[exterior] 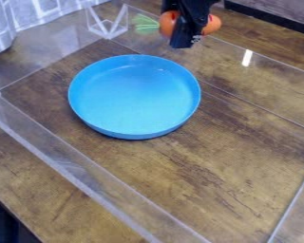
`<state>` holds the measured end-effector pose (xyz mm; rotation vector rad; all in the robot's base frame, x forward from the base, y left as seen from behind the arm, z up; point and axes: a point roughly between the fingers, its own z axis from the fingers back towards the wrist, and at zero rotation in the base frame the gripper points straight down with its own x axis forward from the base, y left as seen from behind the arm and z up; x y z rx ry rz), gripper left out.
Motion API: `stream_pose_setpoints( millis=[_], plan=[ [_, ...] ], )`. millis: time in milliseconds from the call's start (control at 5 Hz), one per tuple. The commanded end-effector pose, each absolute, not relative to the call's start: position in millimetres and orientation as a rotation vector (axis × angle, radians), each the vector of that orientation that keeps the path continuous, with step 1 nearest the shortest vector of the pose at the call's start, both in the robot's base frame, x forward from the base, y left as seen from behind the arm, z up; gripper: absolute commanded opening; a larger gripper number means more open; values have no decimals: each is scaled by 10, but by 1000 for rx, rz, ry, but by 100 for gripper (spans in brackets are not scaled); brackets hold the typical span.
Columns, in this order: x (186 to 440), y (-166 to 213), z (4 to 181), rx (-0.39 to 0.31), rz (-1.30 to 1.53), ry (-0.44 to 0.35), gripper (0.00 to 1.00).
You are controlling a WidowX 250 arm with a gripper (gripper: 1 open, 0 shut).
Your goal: Put the carrot in the blue tray
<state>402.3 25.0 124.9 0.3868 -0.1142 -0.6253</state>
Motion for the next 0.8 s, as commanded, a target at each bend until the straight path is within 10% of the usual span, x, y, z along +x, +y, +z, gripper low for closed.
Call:
stream_pose_setpoints(
  millis=[0, 600],
  plan=[
    [4158, 297, 1460, 415, -619, -195, 0],
    [3640, 619, 1193, 362, -471, -45, 0]
  ],
)
